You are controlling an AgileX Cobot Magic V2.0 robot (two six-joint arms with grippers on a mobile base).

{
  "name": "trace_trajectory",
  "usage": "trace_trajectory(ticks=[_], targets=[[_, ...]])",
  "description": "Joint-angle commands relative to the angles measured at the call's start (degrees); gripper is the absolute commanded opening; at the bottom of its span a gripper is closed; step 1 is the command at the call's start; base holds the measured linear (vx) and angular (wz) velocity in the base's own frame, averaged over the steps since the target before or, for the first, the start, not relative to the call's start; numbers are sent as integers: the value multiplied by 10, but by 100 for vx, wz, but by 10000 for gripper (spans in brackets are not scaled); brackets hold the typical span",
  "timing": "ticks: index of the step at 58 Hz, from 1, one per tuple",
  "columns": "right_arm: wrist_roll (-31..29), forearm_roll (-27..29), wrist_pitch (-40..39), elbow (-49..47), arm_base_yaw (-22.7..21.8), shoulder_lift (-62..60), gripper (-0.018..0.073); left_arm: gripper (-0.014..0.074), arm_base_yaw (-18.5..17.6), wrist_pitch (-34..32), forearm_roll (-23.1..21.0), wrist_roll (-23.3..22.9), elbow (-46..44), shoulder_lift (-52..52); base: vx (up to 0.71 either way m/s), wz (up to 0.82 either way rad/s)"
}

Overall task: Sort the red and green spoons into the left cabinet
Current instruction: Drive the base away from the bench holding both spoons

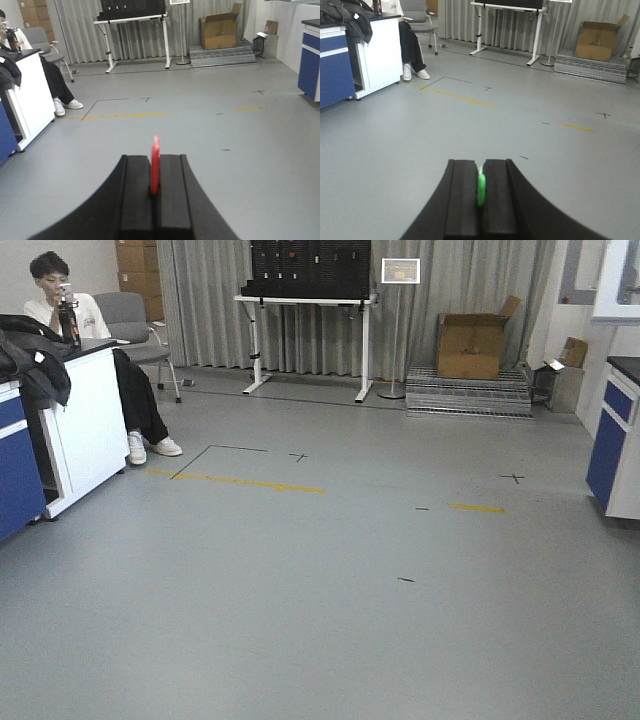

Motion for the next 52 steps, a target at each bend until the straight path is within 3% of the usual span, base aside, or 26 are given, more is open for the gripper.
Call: trace_trajectory(ticks=[1, 52], targets=[[-3, -2, -46, -16, -3, 1, -4, -3, -5, -45, -4, -2, -14, -1, 46, 11], [-3, -2, -46, -16, -3, 1, -4, -3, -5, -45, -4, -2, -14, -1, 54, -8]])
